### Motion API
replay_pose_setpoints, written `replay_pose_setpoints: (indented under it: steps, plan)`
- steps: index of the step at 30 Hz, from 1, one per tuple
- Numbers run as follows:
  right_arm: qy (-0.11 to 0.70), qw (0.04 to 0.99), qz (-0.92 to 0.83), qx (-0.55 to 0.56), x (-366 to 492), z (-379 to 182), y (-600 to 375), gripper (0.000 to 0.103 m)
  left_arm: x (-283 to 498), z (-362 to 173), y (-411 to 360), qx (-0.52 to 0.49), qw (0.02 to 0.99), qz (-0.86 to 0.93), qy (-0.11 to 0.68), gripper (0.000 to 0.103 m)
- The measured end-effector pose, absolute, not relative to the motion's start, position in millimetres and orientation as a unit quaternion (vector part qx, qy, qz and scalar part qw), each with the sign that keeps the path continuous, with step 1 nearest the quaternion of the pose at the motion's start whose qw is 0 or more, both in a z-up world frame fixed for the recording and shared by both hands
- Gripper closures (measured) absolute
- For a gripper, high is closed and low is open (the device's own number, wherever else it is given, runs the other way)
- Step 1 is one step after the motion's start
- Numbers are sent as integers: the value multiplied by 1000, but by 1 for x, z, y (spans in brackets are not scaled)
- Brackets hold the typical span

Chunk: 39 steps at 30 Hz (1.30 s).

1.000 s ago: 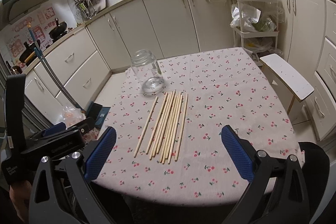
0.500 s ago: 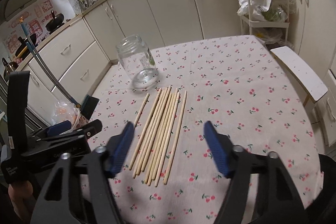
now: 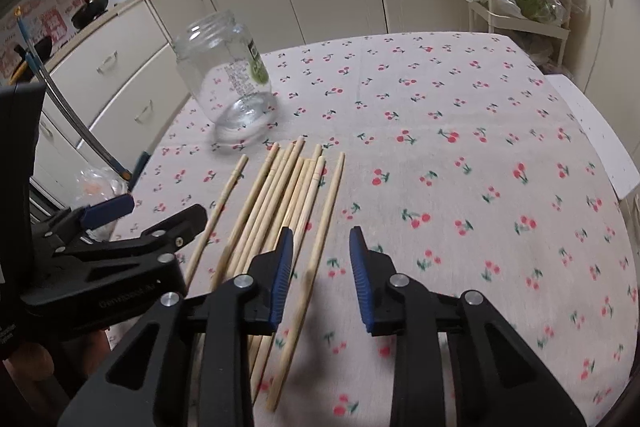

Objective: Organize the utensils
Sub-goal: 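Move both tools toward the wooden sticks beside the glass jar, then close the left gripper on one wooden stick and lift it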

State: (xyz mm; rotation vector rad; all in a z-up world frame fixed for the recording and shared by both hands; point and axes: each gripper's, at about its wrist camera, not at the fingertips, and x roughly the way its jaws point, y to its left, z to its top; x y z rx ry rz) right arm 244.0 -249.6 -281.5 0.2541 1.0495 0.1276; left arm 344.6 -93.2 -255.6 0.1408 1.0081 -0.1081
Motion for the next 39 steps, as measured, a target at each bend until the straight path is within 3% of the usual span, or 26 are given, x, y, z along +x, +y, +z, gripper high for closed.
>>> replay_pose_setpoints:
  steps: [10, 17, 21, 27, 34, 39]
  plan:
    - [515, 852, 64, 71, 259, -299, -242, 77, 365, -273, -100, 79, 867, -60, 488, 14]
    - [512, 854, 83, 39, 262, -300, -247, 93, 372, -282, -102, 77, 863, -70, 495, 19]
    - [515, 852, 89, 39, 264, -300, -252, 94, 373, -284, -103, 73, 864, -76, 492, 21]
    - [523, 846, 89, 48, 269, -300, -253, 94, 376, -283, -109, 78, 863, -91, 491, 28]
    - [522, 846, 100, 46, 269, -301, -254, 94, 381, -280, -111, 77, 856, -118, 497, 52]
    - [520, 846, 102, 56, 269, -301, -256, 94, 388, -274, -98, 42, 843, -146, 517, 55]
